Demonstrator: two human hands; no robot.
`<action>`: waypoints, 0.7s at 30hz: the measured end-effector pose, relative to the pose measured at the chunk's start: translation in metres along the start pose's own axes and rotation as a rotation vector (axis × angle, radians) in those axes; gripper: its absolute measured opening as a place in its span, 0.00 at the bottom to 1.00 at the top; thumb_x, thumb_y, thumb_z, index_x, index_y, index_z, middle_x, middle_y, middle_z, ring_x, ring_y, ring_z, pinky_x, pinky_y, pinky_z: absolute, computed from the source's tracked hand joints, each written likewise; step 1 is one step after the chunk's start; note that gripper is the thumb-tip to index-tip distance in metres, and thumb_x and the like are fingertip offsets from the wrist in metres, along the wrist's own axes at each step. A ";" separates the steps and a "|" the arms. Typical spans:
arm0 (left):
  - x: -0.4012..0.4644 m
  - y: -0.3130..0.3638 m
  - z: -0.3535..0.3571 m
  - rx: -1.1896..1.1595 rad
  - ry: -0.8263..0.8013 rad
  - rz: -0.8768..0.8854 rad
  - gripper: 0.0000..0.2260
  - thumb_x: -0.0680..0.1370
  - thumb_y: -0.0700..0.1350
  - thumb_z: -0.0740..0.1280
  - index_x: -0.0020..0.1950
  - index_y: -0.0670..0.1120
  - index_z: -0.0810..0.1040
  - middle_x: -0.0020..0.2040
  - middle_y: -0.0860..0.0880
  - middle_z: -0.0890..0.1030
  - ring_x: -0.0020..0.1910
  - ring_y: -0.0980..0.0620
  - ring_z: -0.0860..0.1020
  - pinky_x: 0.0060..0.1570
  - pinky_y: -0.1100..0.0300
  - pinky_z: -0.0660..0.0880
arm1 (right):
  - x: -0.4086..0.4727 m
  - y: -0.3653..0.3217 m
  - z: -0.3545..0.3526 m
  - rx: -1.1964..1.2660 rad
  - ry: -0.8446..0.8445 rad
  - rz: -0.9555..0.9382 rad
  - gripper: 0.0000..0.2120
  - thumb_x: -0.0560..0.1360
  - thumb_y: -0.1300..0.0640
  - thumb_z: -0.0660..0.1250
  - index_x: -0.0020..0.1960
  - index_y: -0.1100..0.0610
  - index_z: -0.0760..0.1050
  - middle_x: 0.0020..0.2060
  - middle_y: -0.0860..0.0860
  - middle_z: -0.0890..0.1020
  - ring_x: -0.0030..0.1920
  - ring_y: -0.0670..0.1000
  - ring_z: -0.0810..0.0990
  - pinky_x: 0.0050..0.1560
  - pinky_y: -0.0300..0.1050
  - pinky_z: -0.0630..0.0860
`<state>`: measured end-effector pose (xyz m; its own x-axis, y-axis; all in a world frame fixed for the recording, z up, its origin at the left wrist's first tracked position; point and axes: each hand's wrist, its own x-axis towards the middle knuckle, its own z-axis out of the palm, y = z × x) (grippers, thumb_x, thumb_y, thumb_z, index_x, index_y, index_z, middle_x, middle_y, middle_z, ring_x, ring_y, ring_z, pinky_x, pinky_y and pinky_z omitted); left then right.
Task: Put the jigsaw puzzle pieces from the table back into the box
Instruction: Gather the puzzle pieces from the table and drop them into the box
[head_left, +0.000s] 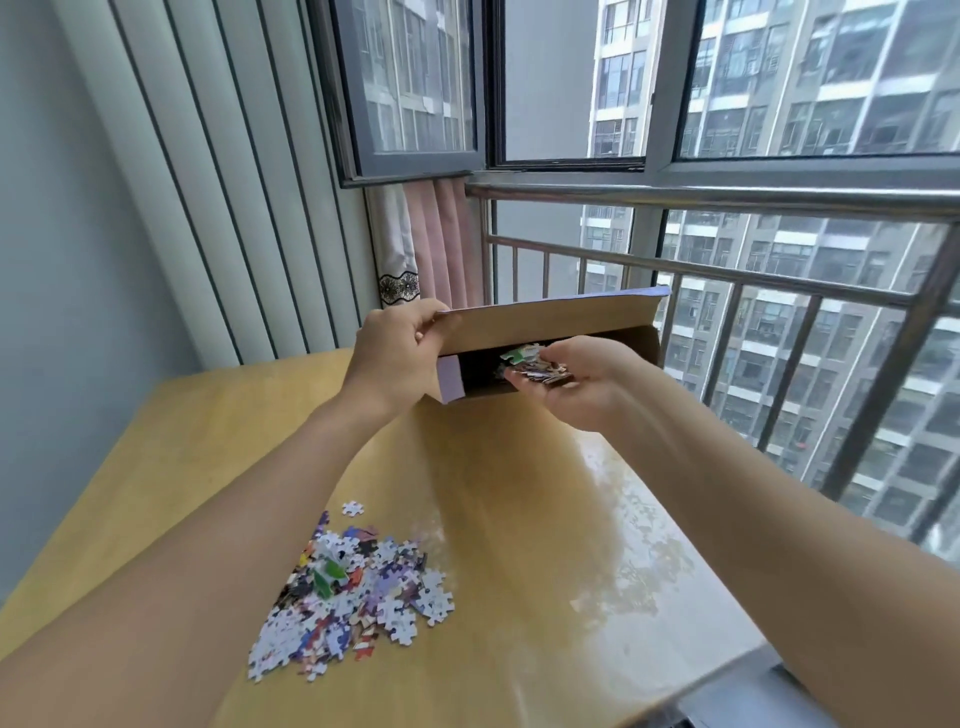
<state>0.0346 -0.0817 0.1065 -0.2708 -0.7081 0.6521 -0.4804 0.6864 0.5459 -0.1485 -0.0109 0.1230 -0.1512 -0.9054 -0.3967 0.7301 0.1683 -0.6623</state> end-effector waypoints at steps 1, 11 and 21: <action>0.001 -0.002 -0.001 -0.008 0.012 -0.005 0.11 0.81 0.51 0.64 0.44 0.48 0.81 0.34 0.42 0.77 0.35 0.43 0.71 0.39 0.53 0.75 | 0.003 -0.001 0.003 -0.014 0.012 0.008 0.16 0.83 0.69 0.58 0.69 0.72 0.65 0.65 0.66 0.72 0.65 0.65 0.75 0.59 0.54 0.79; 0.004 0.001 -0.006 -0.107 -0.026 -0.034 0.10 0.82 0.48 0.65 0.43 0.48 0.81 0.36 0.42 0.79 0.37 0.43 0.79 0.43 0.43 0.81 | 0.025 -0.003 0.025 0.409 0.051 -0.110 0.21 0.71 0.48 0.65 0.61 0.56 0.77 0.52 0.58 0.84 0.52 0.64 0.82 0.57 0.67 0.75; 0.008 -0.013 -0.027 -0.146 0.036 -0.096 0.10 0.80 0.53 0.64 0.45 0.50 0.81 0.38 0.38 0.80 0.39 0.37 0.78 0.42 0.42 0.81 | 0.028 -0.020 0.008 -0.489 0.013 -0.259 0.20 0.75 0.54 0.66 0.63 0.62 0.75 0.58 0.60 0.80 0.56 0.58 0.81 0.57 0.51 0.82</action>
<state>0.0614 -0.0922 0.1190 -0.1984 -0.7674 0.6098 -0.3759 0.6341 0.6757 -0.1619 -0.0433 0.1304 -0.2951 -0.9369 -0.1874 0.2734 0.1051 -0.9561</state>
